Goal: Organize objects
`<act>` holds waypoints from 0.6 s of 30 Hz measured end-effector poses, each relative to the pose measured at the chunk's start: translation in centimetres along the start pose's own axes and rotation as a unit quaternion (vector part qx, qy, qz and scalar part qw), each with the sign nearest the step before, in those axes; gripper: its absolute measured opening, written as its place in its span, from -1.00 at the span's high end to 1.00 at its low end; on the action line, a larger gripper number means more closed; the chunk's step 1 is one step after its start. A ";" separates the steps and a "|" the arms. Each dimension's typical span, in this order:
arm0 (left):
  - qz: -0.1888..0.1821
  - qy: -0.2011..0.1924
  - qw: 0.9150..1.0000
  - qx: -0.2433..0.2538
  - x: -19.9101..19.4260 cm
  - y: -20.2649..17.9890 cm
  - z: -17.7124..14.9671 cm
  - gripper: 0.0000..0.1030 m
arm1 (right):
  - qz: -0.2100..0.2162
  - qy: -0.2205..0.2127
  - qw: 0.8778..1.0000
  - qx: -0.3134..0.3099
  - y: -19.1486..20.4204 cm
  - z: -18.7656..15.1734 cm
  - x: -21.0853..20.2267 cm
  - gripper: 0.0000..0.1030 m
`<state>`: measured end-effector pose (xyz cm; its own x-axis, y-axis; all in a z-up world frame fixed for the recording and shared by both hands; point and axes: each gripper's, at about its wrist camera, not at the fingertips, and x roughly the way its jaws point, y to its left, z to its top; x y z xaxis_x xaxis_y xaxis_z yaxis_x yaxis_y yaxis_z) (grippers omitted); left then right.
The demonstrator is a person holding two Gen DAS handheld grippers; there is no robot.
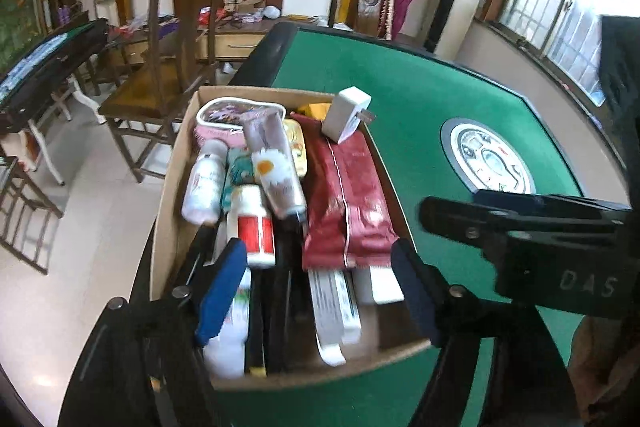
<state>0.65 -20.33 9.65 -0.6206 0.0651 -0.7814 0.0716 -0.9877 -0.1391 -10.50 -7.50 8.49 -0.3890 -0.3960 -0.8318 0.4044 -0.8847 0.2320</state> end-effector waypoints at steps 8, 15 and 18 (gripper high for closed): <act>0.115 -0.029 0.993 -0.014 -3.8 -1.3 -2.5 -0.45 | -0.012 -0.012 1.000 -0.021 -1.5 -4.1 -3.0 -1.00; 0.137 -0.067 0.986 -0.060 -7.5 0.1 -3.4 -0.46 | 0.004 -0.001 0.999 -0.033 -2.0 -6.5 -4.0 -1.00; 0.163 -0.082 0.981 -0.065 -8.7 0.5 -3.1 -0.46 | 0.020 -0.022 0.999 -0.026 -2.5 -6.6 -4.7 -1.00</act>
<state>8.48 -20.95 14.54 -0.6654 -0.2849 -0.6900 0.3795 -0.9251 0.0160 -4.26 -1.78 8.49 -0.4072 -0.4412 -0.7997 0.4614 -0.8550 0.2368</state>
